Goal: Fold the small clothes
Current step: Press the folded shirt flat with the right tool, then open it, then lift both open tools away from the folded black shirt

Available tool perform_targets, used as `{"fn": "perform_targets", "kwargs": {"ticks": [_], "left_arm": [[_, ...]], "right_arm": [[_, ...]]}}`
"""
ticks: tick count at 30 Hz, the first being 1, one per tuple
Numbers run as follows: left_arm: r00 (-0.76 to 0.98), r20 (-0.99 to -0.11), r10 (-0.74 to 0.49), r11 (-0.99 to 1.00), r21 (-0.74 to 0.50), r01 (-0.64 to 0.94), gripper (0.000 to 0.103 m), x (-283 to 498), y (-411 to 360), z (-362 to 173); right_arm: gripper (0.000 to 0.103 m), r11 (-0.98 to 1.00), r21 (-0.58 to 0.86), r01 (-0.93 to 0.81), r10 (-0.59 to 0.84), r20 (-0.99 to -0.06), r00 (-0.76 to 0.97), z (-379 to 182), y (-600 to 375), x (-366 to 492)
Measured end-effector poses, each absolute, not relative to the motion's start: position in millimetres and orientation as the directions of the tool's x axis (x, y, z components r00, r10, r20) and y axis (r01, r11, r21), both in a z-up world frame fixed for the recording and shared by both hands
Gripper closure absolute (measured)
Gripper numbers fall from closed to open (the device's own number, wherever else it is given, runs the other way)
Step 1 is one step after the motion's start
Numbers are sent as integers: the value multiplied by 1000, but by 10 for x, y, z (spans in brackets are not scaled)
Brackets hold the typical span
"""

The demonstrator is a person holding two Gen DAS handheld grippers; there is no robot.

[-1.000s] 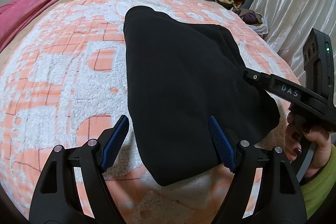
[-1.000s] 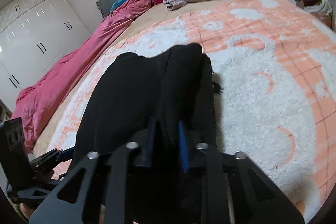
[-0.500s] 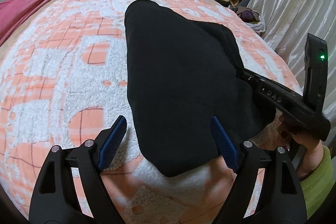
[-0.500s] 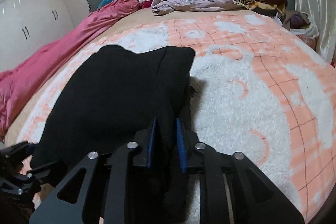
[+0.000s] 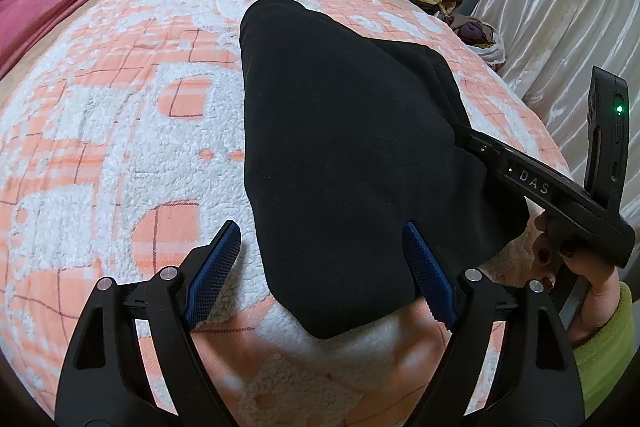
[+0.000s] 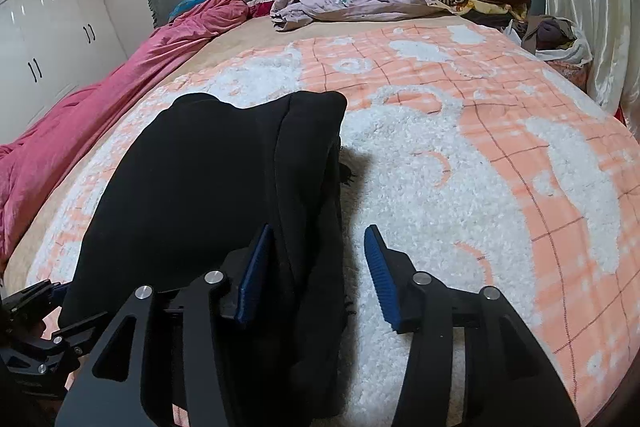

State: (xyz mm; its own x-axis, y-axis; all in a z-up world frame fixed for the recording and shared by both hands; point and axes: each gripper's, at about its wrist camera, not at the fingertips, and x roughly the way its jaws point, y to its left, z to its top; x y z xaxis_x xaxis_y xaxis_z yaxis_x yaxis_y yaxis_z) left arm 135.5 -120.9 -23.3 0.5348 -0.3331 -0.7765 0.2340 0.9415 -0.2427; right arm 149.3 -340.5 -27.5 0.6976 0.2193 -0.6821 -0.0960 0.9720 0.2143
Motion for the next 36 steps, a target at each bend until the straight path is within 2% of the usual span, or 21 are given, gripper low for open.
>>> {"fn": "perform_targets", "kwargs": {"ticks": [7,11,15,17,18,20,25,36], "left_arm": [[533,-779,-332,942,-243,231,28,1340,-1201,-224],[536,-777,-330,943,-241,231,28,1334,-1187,-204],[544,-775,-323,945,-236,226,25,1308,-1161,-163],[551,-771,-320,947,-234,222,20,1294,-1137,-130],[554,-769,-318,947,-234,220,20,1296,-1133,-108],[562,-765,-316,948,-234,214,16,1278,-1104,-70],[582,-750,-314,949,-231,214,10,1217,-1058,39],[640,-722,-264,964,-174,202,10,1062,-1018,239]], "right_arm": [[39,969,236,-77,222,-682,697,-228,-3462,1482],[27,967,247,-70,223,-672,706,-170,-3485,1443],[27,967,245,-67,217,-662,718,-96,-3492,1396],[26,967,247,-68,217,-651,728,-48,-3505,1357],[18,967,248,-67,217,-648,730,-32,-3509,1341],[9,965,254,-58,211,-632,746,19,-3532,1285],[7,962,266,-59,214,-602,769,157,-3564,1154],[5,970,227,-87,200,-540,818,449,-3521,830]]}}
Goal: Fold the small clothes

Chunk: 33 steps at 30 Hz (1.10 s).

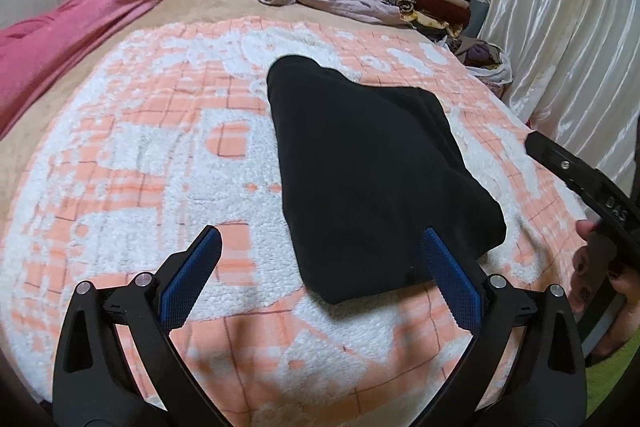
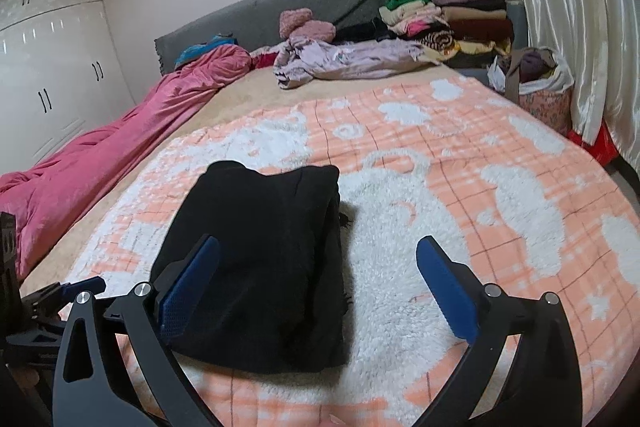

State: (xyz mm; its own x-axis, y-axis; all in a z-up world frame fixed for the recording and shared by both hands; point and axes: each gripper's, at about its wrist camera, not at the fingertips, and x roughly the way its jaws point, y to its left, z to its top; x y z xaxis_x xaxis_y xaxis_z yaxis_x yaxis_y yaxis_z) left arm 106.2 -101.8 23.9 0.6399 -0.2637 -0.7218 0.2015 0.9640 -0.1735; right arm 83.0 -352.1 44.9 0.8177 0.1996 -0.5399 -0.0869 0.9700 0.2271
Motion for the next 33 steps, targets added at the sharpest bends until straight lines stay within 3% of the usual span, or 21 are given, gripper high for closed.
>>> {"fn": "perform_targets", "kwargs": {"ticks": [14,33], "left_arm": [[729,-651,-214,977,-131,170,10,622,-816,494],[718,-659,-223,975,-153,162,10,329,-711,373]], "right_arm": [[5,980,156,-123,183,-464,867,618,-3388,189],[5,984,129,-125,175,-542,822,277,-3244,-172]]}}
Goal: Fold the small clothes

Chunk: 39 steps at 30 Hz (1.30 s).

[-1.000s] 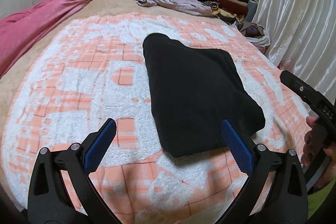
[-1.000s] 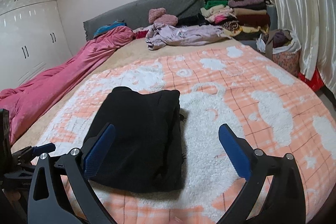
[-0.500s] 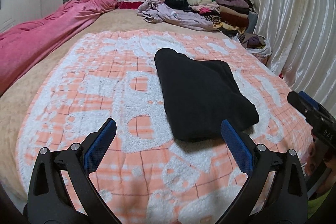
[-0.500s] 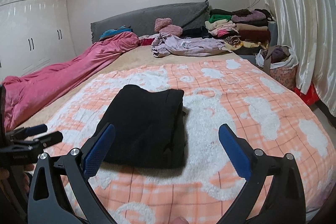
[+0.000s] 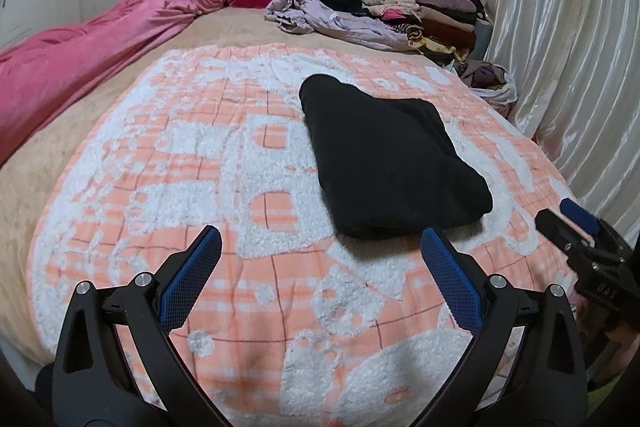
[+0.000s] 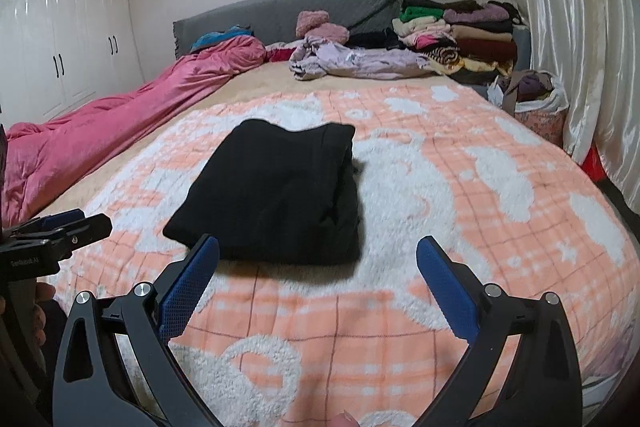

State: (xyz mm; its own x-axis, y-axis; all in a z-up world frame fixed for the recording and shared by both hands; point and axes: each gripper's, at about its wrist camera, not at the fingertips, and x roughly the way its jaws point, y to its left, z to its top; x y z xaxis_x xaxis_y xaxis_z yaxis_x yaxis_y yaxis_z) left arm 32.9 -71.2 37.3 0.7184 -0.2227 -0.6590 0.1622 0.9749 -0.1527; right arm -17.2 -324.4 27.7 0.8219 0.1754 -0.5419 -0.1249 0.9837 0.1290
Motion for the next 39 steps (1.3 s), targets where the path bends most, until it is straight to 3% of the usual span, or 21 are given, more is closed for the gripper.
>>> {"fn": "perform_targets", "kwargs": {"ticks": [39], "left_arm": [[710,-673,-206,978,-149,142,10,318,-686,350]], "right_arm": [[5,985,123,-117,167,-564,809,246,-3262,-152]]}}
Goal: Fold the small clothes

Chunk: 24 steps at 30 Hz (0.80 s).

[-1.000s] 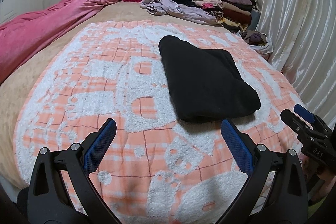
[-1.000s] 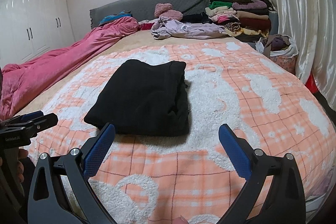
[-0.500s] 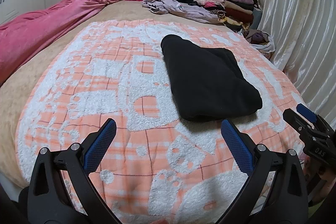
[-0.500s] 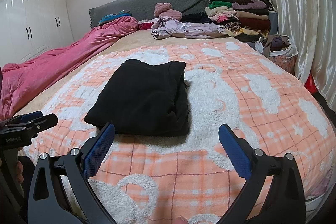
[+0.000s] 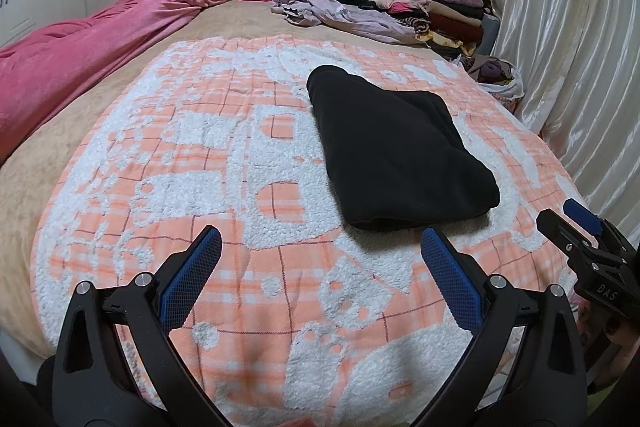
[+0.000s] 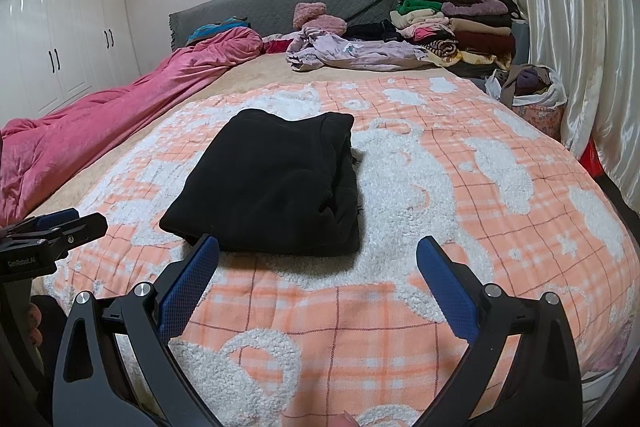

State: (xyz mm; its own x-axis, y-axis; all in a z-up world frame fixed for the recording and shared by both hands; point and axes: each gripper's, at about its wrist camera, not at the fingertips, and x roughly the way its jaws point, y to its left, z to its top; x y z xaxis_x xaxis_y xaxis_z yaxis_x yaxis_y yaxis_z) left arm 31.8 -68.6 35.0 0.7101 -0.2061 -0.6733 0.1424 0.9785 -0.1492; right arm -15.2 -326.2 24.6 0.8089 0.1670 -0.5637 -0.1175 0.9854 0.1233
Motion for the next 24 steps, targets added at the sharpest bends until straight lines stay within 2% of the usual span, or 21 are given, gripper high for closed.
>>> {"fn": "perform_targets", "kwargs": {"ticks": [24], "left_arm": [[706,-679,-200,980,-142,140,10,289,-662,329]], "right_arm": [[5,986,122,-116,165,-567,807,240,-3252,-166]]}}
